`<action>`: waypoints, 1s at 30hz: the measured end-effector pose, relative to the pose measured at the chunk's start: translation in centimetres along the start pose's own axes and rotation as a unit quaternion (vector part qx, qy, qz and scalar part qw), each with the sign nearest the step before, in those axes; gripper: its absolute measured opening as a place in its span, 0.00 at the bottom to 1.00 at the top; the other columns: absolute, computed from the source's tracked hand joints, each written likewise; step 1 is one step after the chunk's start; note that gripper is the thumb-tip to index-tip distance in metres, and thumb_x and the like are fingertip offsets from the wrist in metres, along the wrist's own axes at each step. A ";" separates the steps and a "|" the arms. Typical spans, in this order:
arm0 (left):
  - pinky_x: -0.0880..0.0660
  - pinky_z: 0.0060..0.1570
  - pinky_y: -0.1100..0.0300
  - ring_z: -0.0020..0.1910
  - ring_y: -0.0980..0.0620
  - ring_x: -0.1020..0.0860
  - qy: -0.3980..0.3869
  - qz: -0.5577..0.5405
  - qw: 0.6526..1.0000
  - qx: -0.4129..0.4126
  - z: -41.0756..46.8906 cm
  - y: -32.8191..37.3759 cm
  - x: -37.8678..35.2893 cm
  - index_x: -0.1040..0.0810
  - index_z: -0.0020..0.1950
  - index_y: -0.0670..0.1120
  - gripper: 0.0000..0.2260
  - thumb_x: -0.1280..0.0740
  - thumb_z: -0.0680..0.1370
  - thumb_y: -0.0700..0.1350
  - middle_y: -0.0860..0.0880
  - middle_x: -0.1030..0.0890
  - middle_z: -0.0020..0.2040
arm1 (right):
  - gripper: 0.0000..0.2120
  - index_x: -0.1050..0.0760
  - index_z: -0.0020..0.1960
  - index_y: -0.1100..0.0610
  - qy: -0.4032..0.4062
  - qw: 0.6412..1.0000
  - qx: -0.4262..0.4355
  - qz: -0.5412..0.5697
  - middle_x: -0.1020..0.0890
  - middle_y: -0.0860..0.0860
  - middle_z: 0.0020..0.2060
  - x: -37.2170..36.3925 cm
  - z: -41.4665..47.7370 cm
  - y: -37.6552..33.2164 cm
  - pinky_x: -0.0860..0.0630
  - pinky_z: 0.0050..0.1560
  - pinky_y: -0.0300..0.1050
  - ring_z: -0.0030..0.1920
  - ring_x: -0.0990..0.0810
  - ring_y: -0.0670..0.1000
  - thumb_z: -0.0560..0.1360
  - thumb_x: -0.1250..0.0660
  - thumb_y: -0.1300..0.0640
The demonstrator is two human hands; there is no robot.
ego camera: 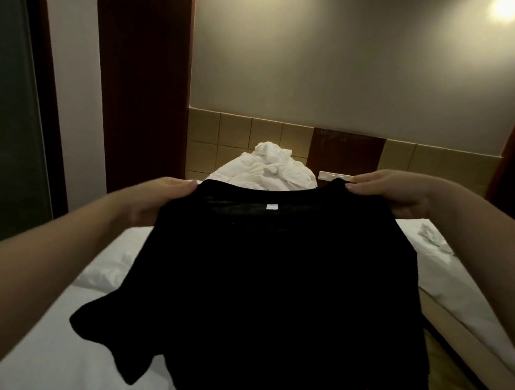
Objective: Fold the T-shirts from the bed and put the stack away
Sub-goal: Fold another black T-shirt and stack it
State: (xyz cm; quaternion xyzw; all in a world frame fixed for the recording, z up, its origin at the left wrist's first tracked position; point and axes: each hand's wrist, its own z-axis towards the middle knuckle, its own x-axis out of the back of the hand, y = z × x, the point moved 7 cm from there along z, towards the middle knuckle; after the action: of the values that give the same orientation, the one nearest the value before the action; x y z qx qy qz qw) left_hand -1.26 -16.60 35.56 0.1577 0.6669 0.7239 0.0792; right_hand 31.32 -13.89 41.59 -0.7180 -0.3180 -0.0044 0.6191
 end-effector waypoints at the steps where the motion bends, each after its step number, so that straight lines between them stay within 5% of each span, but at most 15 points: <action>1: 0.23 0.36 0.63 0.38 0.54 0.18 -0.027 0.026 0.999 0.010 -0.2 0.4 0.6 0.20 0.51 0.43 0.35 0.19 0.51 0.61 0.48 0.19 0.40 | 0.20 0.28 0.60 0.59 -0.008 1.000 0.000 0.010 0.18 0.52 0.44 0.1 0.1 0.0 0.22 0.37 0.36 0.39 0.17 0.45 0.70 0.36 0.53; 5: 0.22 0.42 0.58 0.42 0.51 0.19 -0.059 0.023 0.998 -0.018 -0.4 2.3 2.0 0.20 0.52 0.43 0.30 0.19 0.56 0.55 0.47 0.19 0.43 | 0.20 0.25 0.53 0.62 -0.044 0.997 -0.016 0.064 0.20 0.54 0.38 -0.2 0.6 0.4 0.23 0.37 0.35 0.37 0.19 0.47 0.68 0.31 0.49; 7: 0.22 0.43 0.58 0.44 0.50 0.19 -0.065 -0.004 0.996 -0.057 -0.3 3.8 2.1 0.20 0.52 0.44 0.27 0.19 0.57 0.54 0.47 0.19 0.44 | 0.15 0.24 0.54 0.64 -0.073 0.996 -0.007 0.059 0.18 0.55 0.37 -0.9 0.4 0.0 0.21 0.33 0.36 0.35 0.17 0.48 0.72 0.33 0.56; 9: 0.21 0.42 0.59 0.46 0.49 0.20 -0.059 -0.043 0.995 -0.073 -0.3 4.8 2.2 0.21 0.53 0.45 0.28 0.20 0.58 0.54 0.46 0.20 0.45 | 0.11 0.25 0.57 0.65 -0.062 0.998 0.003 0.013 0.18 0.55 0.38 -1.0 0.5 -0.4 0.21 0.32 0.35 0.35 0.17 0.47 0.78 0.41 0.62; 11: 0.22 0.40 0.61 0.43 0.50 0.20 -0.046 0.036 0.998 -0.031 -0.4 4.6 1.4 0.21 0.50 0.46 0.21 0.22 0.63 0.54 0.47 0.20 0.43 | 0.11 0.24 0.57 0.62 -0.032 0.994 0.013 -0.103 0.18 0.54 0.44 -1.1 0.8 -0.7 0.22 0.41 0.36 0.42 0.17 0.46 0.79 0.42 0.62; 13: 0.26 0.39 0.65 0.40 0.52 0.22 -0.018 0.321 0.947 0.012 -0.8 4.5 0.7 0.22 0.44 0.48 0.08 0.30 0.72 0.51 0.49 0.22 0.40 | 0.09 0.22 0.53 0.59 0.016 0.968 0.046 -0.246 0.19 0.53 0.45 -0.9 0.9 -1.9 0.26 0.47 0.39 0.45 0.19 0.47 0.79 0.40 0.60; 15: 0.31 0.38 0.65 0.38 0.52 0.25 0.109 0.476 0.868 -0.096 -0.9 8.6 1.8 0.26 0.43 0.49 0.05 0.38 0.78 0.44 0.50 0.25 0.40 | 0.07 0.22 0.48 0.59 0.168 0.919 0.170 -0.313 0.21 0.52 0.42 0.9 0.2 -5.6 0.31 0.44 0.38 0.43 0.22 0.49 0.79 0.39 0.59; 16: 0.32 0.37 0.64 0.37 0.52 0.26 0.189 0.433 0.866 -0.166 -1.5 11.5 2.6 0.26 0.44 0.48 0.05 0.40 0.79 0.42 0.49 0.26 0.40 | 0.07 0.23 0.48 0.59 0.265 0.882 0.247 -0.302 0.22 0.53 0.42 1.9 -1.0 -7.8 0.33 0.42 0.38 0.44 0.24 0.51 0.78 0.38 0.59; 18: 0.31 0.36 0.61 0.36 0.51 0.27 0.228 0.365 0.877 -0.212 -2.2 14.8 2.9 0.26 0.47 0.47 0.05 0.40 0.79 0.43 0.48 0.25 0.40 | 0.10 0.22 0.52 0.63 0.369 0.829 0.317 -0.275 0.21 0.58 0.45 3.2 -2.4 -10.0 0.35 0.44 0.43 0.48 0.24 0.55 0.79 0.39 0.57; 22: 0.31 0.34 0.64 0.34 0.54 0.26 0.164 0.436 0.879 -0.098 -1.2 13.1 2.6 0.24 0.46 0.47 0.05 0.39 0.79 0.43 0.48 0.24 0.39 | 0.12 0.22 0.51 0.62 0.365 0.791 0.258 -0.417 0.19 0.59 0.48 2.3 -0.3 -7.9 0.40 0.42 0.41 0.52 0.23 0.58 0.78 0.38 0.53; 25: 0.31 0.36 0.61 0.34 0.52 0.26 0.191 0.309 0.924 -0.116 -2.6 12.8 4.2 0.24 0.47 0.44 0.07 0.41 0.79 0.44 0.46 0.25 0.39 | 0.11 0.23 0.51 0.61 0.414 0.809 0.290 -0.300 0.22 0.54 0.42 3.3 -2.3 -7.8 0.43 0.38 0.41 0.46 0.25 0.54 0.79 0.39 0.54; 30: 0.33 0.34 0.62 0.31 0.55 0.27 0.152 0.199 0.966 -0.070 -2.1 9.8 2.2 0.25 0.49 0.42 0.11 0.44 0.80 0.46 0.46 0.27 0.37 | 0.09 0.28 0.45 0.54 0.257 0.926 0.187 -0.204 0.25 0.49 0.37 0.6 -0.1 -5.8 0.34 0.35 0.37 0.38 0.25 0.47 0.81 0.43 0.53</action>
State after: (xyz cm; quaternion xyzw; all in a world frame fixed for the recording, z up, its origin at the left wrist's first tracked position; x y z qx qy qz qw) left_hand -3.11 -18.76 45.37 0.1695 0.5740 0.7854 -0.1578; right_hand 29.14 -13.58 46.98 -0.4831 -0.2831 -0.2552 0.7882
